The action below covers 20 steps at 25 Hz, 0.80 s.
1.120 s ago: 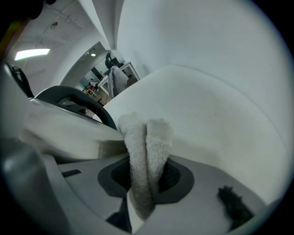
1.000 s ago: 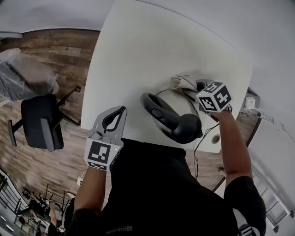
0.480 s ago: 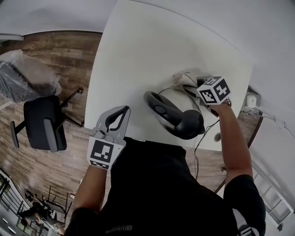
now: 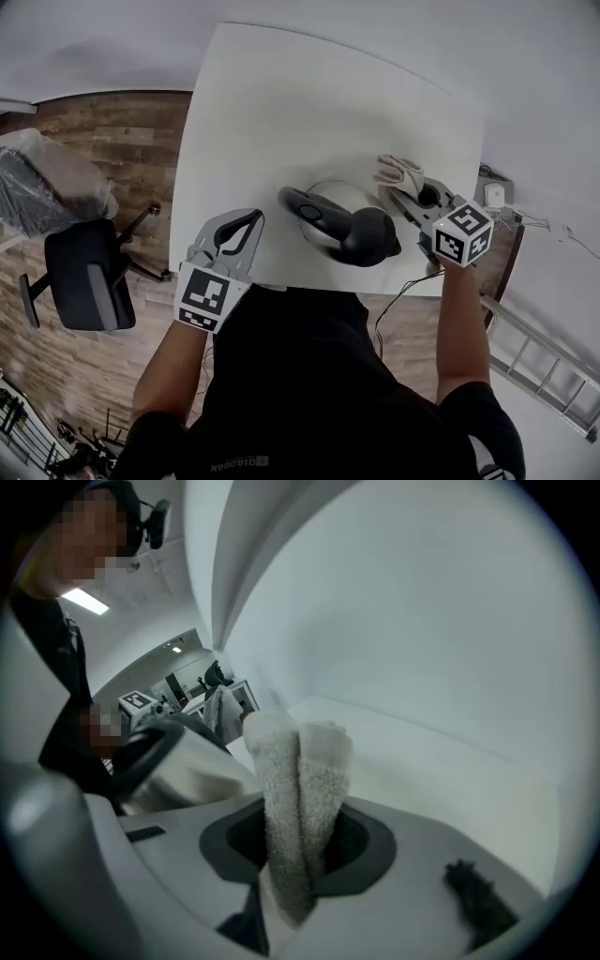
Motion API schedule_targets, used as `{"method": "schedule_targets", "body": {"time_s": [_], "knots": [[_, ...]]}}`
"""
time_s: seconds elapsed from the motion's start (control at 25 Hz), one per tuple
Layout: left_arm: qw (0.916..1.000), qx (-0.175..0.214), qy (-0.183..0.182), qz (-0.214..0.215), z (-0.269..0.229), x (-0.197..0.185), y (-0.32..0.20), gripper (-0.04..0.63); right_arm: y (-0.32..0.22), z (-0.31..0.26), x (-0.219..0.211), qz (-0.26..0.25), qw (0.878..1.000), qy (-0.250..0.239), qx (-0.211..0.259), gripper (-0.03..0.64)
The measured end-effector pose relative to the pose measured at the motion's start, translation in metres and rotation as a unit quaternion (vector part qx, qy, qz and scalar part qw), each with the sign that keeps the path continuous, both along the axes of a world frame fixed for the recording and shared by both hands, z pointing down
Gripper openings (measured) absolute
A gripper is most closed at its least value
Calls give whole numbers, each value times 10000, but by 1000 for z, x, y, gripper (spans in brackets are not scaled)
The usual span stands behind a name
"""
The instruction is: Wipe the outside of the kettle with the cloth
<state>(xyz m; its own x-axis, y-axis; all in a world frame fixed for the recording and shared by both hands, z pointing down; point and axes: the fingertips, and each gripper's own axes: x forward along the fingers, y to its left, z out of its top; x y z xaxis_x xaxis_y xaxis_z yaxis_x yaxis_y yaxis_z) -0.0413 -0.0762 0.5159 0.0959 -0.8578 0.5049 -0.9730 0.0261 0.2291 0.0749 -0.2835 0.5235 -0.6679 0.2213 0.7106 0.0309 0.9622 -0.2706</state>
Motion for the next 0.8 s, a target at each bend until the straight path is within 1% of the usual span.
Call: {"method": "schedule_targets", "body": {"time_s": [0.08, 0.16, 0.2, 0.28, 0.36, 0.48, 0.68, 0.8], "knots": [[9999, 71, 2, 112, -1, 4, -5, 8, 8, -45, -1, -291, 9991, -259, 189, 97], [9997, 141, 21, 177, -3, 7, -8, 7, 23, -85, -8, -903, 9943, -354, 438, 97], [9997, 176, 44, 192, -4, 9, -9, 7, 31, -100, -11, -1264, 9897, -312, 587, 97], [9994, 248, 117, 216, -6, 15, -10, 7, 44, -114, -15, -1989, 9755, -50, 937, 97], [9990, 315, 179, 245, -7, 21, -10, 8, 52, -110, -20, -2524, 9595, 280, 1218, 97], [9987, 398, 162, 289, -11, 21, -7, 7, 61, -97, -31, -3088, 9381, 654, 1425, 97], [9981, 553, 268, 30, -16, 12, -4, 7, 67, -82, -50, -3784, 9059, 1053, 1582, 97], [9981, 540, 301, -82, -12, 10, -1, 6, 70, -68, -61, -4164, 8852, 1268, 1644, 97]]}}
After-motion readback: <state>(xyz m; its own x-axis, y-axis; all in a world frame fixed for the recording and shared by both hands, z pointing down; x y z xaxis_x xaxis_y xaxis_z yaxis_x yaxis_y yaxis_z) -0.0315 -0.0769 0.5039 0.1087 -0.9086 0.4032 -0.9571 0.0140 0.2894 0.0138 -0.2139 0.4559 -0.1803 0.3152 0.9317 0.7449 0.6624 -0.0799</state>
